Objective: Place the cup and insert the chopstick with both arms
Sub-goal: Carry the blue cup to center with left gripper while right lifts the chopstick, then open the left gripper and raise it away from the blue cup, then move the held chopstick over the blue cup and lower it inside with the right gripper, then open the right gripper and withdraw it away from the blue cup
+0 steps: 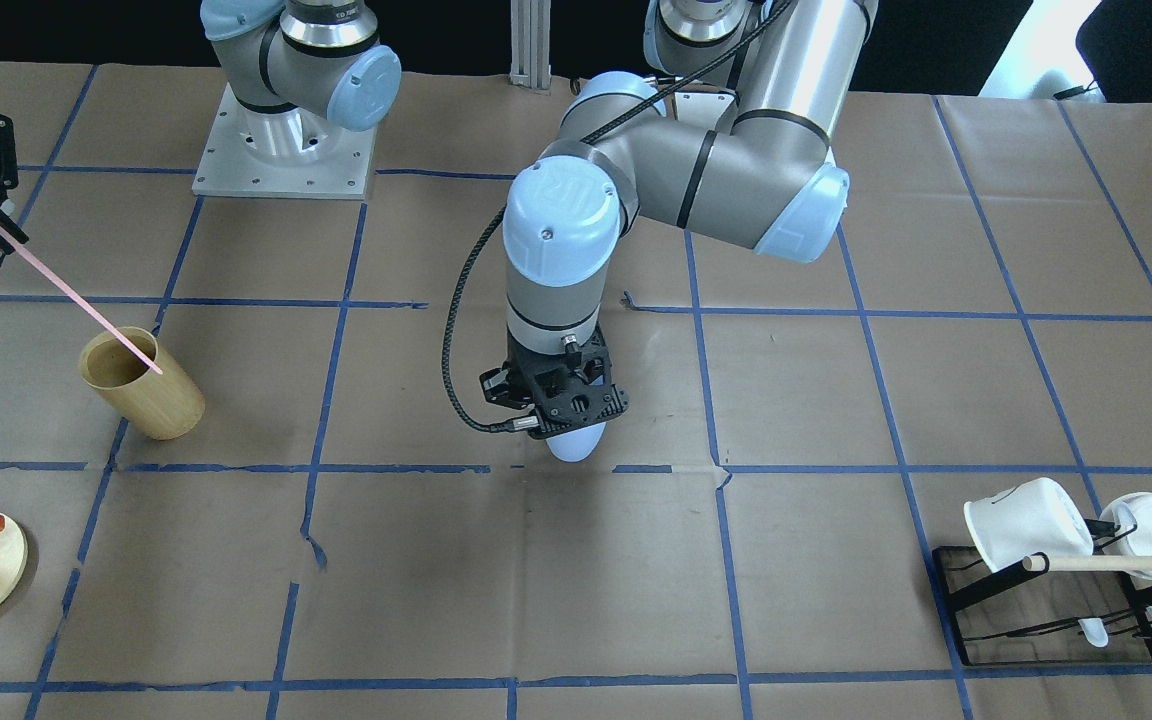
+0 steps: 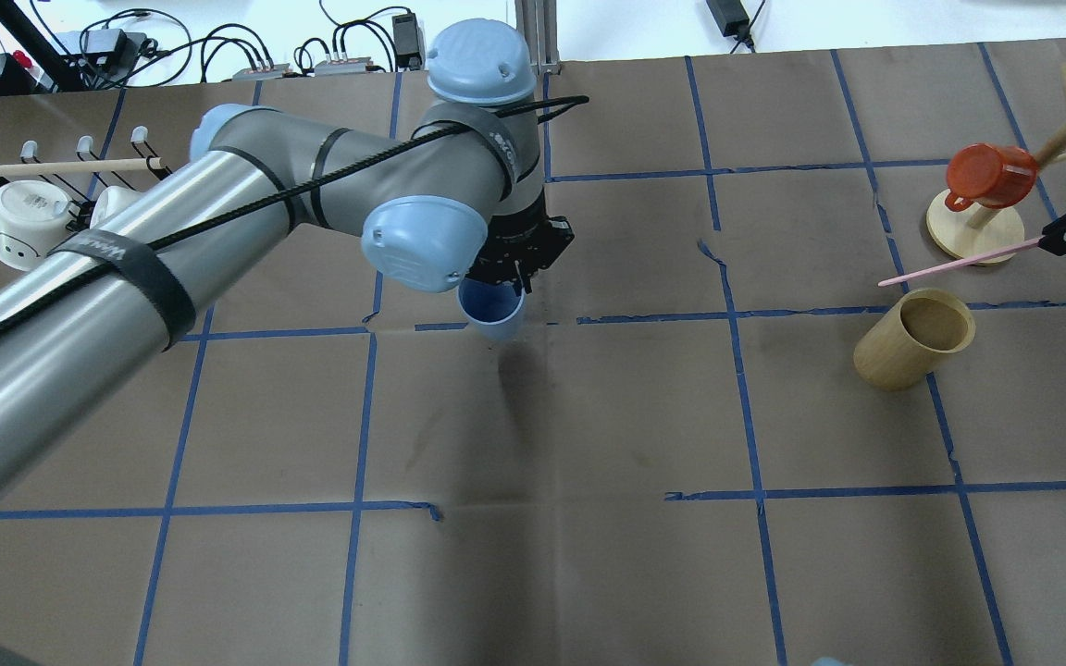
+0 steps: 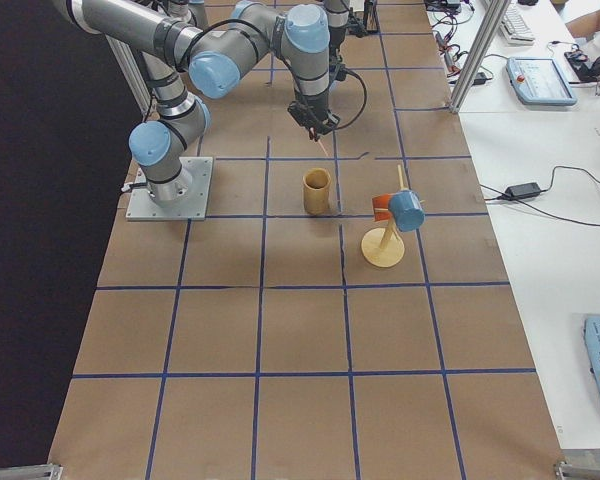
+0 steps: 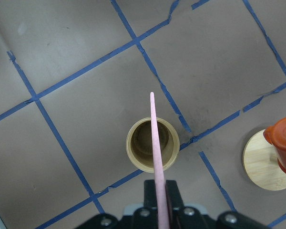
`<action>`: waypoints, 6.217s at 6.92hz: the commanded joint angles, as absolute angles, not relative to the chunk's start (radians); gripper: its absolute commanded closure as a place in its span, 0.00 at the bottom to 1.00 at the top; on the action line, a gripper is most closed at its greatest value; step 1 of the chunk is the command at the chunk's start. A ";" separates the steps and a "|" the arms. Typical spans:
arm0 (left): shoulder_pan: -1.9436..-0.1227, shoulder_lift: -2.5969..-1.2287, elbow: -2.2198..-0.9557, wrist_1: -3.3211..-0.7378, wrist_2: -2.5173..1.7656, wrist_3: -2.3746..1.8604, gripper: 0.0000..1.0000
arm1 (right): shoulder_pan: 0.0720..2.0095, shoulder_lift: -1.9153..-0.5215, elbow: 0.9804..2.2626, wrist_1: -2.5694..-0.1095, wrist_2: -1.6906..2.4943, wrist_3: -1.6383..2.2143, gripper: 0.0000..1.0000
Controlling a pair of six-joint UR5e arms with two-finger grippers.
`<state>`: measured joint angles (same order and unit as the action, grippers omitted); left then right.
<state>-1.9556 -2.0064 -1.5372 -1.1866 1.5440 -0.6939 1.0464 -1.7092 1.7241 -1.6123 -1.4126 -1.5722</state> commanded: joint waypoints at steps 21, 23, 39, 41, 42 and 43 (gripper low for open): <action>-1.602 -1.531 -1.626 -1.525 1.514 0.101 0.00 | 1.790 -1.402 1.453 -1.634 -1.379 -0.455 0.90; -1.601 -1.528 -1.623 -1.525 1.514 0.101 0.00 | 1.819 -1.385 1.468 -1.635 -1.377 -0.417 0.90; -1.585 -1.517 -1.618 -1.526 1.511 0.092 0.00 | 1.592 -1.597 1.653 -1.746 -1.517 -0.046 0.00; -1.582 -1.516 -1.621 -1.526 1.513 0.094 0.00 | 1.585 -1.597 1.641 -1.655 -1.520 -0.020 0.00; -1.578 -1.516 -1.620 -1.526 1.513 0.095 0.00 | 1.583 -1.597 1.640 -1.654 -1.541 0.007 0.00; -1.578 -1.516 -1.620 -1.526 1.513 0.095 0.00 | 1.582 -1.600 1.637 -1.632 -1.583 0.011 0.00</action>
<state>-1.5796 -1.5157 -1.6204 -1.5263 1.5124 0.0945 1.5838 -1.5975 1.6395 -1.6537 -1.5457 -0.0026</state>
